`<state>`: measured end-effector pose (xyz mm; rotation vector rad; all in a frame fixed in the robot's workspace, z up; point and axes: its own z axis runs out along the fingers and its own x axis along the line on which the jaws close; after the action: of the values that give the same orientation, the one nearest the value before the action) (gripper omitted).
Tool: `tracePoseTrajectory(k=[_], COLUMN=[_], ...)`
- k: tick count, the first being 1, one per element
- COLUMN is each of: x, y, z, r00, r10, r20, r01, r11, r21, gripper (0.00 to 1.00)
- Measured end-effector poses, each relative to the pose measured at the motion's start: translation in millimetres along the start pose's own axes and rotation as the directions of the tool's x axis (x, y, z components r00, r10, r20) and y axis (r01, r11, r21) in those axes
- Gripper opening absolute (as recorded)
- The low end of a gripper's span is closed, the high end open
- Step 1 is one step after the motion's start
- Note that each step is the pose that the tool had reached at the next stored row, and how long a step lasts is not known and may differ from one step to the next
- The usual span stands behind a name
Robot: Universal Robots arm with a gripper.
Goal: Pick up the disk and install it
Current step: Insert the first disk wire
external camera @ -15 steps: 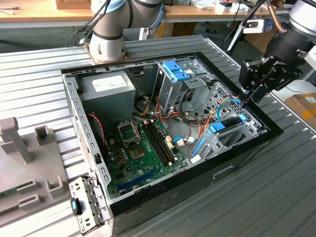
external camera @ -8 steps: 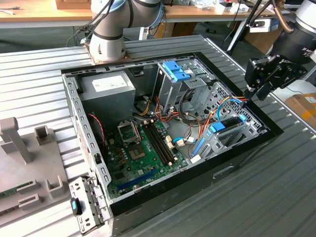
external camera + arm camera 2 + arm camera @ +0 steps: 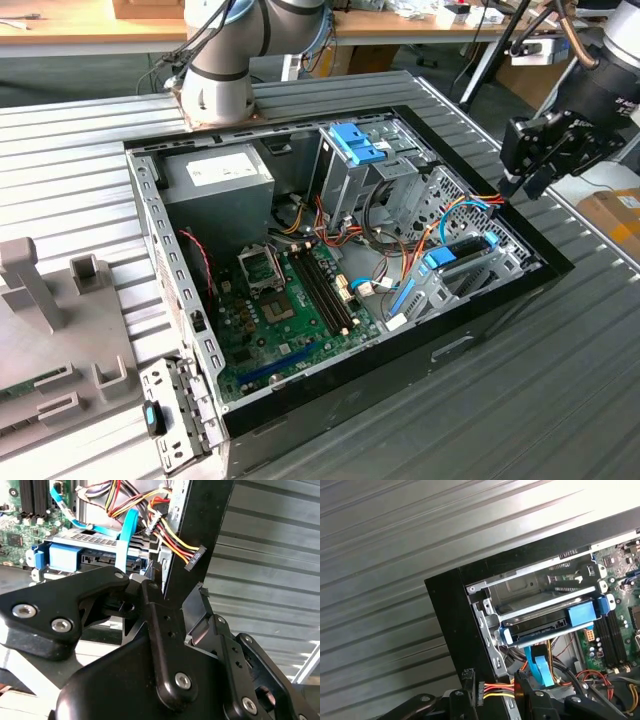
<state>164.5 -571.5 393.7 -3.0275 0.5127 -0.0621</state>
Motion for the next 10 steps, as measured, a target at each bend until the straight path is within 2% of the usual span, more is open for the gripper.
tracePoseTrajectory(k=[2,4,5,6,8,10], x=[0.0,-0.2,-0.5,-0.7,-0.9,-0.8], y=[0.9,3.3,4.9,6.3,9.5,10.7], z=[0.3,0.6,0.9,1.1,2.8,4.3], r00=[0.9999,0.9995,0.9992,0.9990,0.9989,0.9989], r10=[0.000,-0.001,-0.001,-0.001,0.000,0.001], r20=[-0.0114,-0.0311,-0.0391,-0.0441,-0.0461,-0.0462], r01=[0.001,0.002,0.003,0.003,0.003,0.002], r11=[0.9999,0.9993,0.9988,0.9985,0.9978,0.9974], r21=[0.0140,0.0386,0.0491,0.0555,0.0670,0.0718], gripper=[0.44,0.44,0.44,0.44,0.44,0.44])
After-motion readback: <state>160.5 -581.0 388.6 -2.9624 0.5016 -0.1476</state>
